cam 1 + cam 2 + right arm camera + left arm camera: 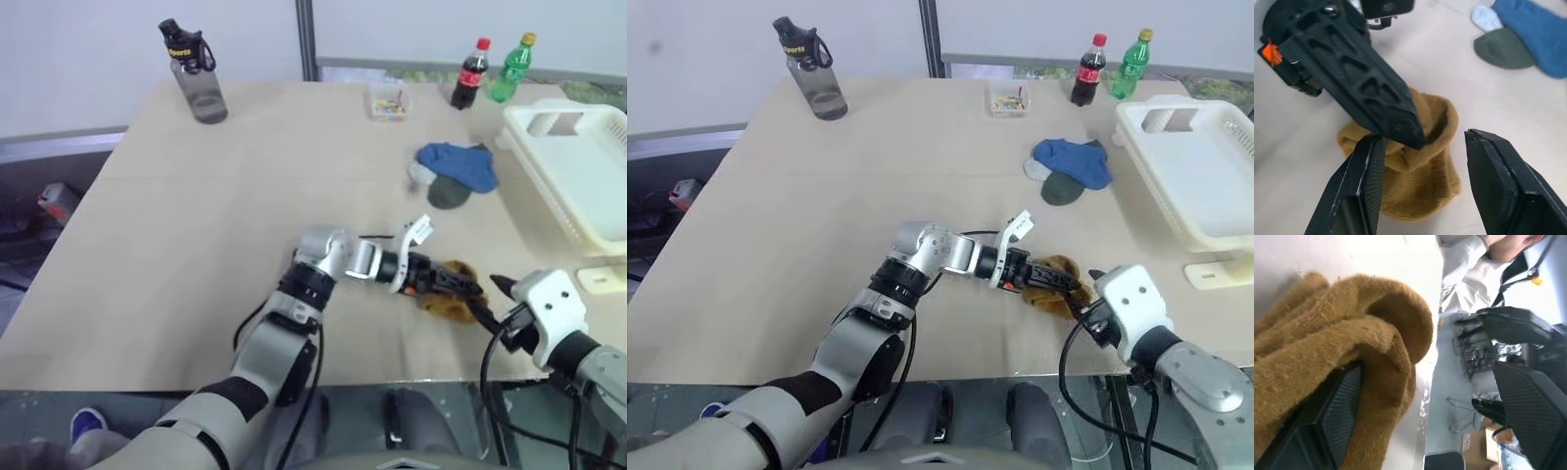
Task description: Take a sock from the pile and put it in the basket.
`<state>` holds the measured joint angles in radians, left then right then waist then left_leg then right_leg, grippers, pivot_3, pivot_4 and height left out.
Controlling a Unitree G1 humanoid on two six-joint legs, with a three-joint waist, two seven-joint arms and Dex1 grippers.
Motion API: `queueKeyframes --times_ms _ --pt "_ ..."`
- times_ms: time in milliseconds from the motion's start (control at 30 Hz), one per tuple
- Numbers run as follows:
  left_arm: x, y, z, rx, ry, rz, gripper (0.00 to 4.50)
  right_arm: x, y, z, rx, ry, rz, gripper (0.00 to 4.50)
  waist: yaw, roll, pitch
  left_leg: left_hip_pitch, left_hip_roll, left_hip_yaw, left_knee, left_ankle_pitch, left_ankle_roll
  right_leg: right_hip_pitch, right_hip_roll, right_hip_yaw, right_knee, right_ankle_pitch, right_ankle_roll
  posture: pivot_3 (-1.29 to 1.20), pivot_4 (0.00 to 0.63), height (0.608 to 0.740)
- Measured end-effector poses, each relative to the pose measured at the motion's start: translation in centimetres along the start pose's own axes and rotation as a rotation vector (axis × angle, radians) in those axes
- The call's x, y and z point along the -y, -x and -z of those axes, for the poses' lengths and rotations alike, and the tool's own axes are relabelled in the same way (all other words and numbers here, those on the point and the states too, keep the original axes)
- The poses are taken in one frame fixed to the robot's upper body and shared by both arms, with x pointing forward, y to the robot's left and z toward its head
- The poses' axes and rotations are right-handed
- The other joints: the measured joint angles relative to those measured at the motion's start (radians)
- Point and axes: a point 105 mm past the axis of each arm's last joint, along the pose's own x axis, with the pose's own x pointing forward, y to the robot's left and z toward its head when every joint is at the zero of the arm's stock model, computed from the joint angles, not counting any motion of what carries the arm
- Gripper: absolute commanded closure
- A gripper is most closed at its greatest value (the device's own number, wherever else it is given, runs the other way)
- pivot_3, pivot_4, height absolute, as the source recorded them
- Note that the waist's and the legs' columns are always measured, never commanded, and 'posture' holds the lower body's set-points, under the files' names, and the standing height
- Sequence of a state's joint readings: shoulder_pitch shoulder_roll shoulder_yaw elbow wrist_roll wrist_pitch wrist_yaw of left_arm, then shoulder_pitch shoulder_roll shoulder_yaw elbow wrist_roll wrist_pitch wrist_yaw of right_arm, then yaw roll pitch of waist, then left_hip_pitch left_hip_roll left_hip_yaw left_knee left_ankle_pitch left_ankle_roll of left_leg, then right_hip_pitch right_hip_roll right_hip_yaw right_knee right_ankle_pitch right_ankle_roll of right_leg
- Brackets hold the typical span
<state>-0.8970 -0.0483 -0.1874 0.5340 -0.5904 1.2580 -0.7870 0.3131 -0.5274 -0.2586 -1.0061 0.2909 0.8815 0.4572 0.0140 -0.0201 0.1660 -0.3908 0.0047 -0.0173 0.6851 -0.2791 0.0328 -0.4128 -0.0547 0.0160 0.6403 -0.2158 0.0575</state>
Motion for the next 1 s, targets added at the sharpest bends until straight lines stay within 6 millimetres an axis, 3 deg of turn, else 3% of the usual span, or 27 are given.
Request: queueKeyframes --times_ms 100,200,367,467,500,567,633,1000 --pt "0.1 3.5 0.2 0.048 -0.102 0.040 0.03 0.5 -0.9 -1.1 0.039 -0.063 0.026 1.87 -0.027 0.002 0.000 0.000 0.002 0.003 -0.001 0.000 0.000 -0.004 0.001 0.003 0.002 0.001 0.000 0.00 0.150 0.740" --pt "0.4 5.8 0.7 0.082 -0.194 0.056 0.03 1.4 -1.9 -2.1 0.067 -0.075 0.069 1.87 -0.026 0.005 0.000 -0.001 0.002 0.002 -0.002 0.000 0.000 -0.005 0.001 0.003 0.003 0.001 0.000 0.00 0.150 0.740" --pt "1.6 8.9 0.7 0.219 -0.471 0.036 0.03 0.5 -4.0 -2.0 0.045 -0.085 0.014 1.87 -0.019 0.006 0.000 -0.003 0.002 0.003 -0.002 0.000 0.000 -0.006 -0.001 0.003 0.000 0.001 0.000 0.00 0.150 0.740" --pt "1.7 10.3 1.4 0.270 -0.645 0.028 0.00 0.4 -4.7 -0.6 -0.018 -0.107 0.000 1.09 -0.013 0.006 0.000 -0.003 0.001 0.003 -0.002 0.000 0.000 -0.006 -0.001 0.003 0.000 0.001 0.000 0.00 0.150 0.740" --pt "1.6 10.9 1.5 0.265 -0.683 0.016 0.00 0.5 -4.7 0.4 -0.066 -0.114 0.000 0.51 -0.008 0.006 0.000 -0.003 0.001 0.003 -0.002 0.000 0.000 -0.006 -0.001 0.003 0.000 0.000 0.000 0.00 0.150 0.740" --pt "1.5 11.2 1.7 0.270 -0.712 0.017 0.00 0.5 -4.7 1.9 -0.124 -0.122 0.001 0.09 0.000 0.006 0.000 -0.003 0.000 0.004 -0.002 0.000 0.000 -0.006 -0.001 0.002 0.000 -0.002 -0.004 0.00 0.150 0.740" --pt "1.3 11.4 2.0 0.278 -0.735 0.013 0.00 0.5 -4.5 2.9 -0.161 -0.138 0.003 0.09 -0.001 0.006 0.000 -0.003 0.000 0.004 -0.002 0.000 0.000 -0.006 -0.001 0.003 0.000 -0.002 -0.004 0.00 0.150 0.740" --pt "1.9 12.9 2.8 0.268 -0.906 0.049 0.00 0.6 -5.1 4.1 -0.204 -0.254 -0.044 0.09 -0.004 0.005 -0.001 -0.001 0.002 0.006 -0.001 0.000 0.000 -0.003 0.001 0.003 0.000 0.000 -0.001 0.00 0.150 0.740"
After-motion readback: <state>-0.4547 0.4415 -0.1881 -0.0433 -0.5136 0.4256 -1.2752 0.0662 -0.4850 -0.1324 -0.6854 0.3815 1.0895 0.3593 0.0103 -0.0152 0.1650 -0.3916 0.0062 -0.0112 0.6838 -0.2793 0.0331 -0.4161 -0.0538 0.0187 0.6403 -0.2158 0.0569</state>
